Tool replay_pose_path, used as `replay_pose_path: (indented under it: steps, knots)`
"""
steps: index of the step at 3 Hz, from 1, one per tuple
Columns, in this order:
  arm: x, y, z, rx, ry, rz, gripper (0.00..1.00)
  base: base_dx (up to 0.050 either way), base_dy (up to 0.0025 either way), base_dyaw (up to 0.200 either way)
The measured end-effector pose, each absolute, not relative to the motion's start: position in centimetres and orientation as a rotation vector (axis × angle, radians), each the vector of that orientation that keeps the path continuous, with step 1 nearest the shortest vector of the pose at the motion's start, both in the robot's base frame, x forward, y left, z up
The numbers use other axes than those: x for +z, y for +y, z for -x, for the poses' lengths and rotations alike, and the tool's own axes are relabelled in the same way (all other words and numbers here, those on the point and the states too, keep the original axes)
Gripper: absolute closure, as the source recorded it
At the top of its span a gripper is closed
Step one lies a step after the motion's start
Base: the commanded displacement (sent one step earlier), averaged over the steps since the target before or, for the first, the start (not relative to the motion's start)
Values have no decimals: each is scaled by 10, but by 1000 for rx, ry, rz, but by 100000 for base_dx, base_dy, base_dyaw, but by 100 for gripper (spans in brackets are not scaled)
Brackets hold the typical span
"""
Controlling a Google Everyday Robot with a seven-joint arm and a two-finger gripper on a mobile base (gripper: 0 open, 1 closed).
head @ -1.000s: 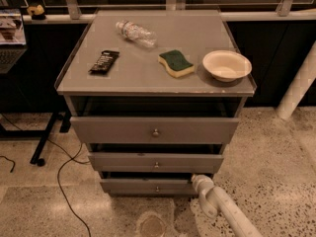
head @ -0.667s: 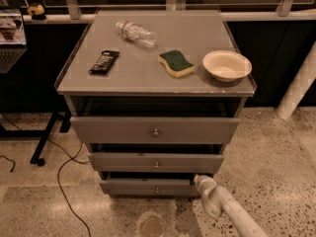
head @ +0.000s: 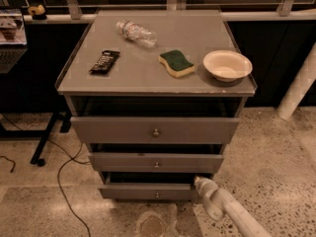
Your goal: Open bottom drawer
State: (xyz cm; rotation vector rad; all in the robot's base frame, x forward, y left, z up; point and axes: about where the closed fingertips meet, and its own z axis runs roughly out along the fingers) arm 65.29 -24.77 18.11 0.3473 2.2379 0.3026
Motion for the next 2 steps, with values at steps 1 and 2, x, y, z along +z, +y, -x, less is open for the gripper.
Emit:
replay_pose_path:
  steps: [1, 2]
  knots:
    - [181, -248, -653, 302, 2238, -347, 100, 0, 0, 0]
    - [180, -241, -653, 291, 2257, -316, 100, 0, 0, 0]
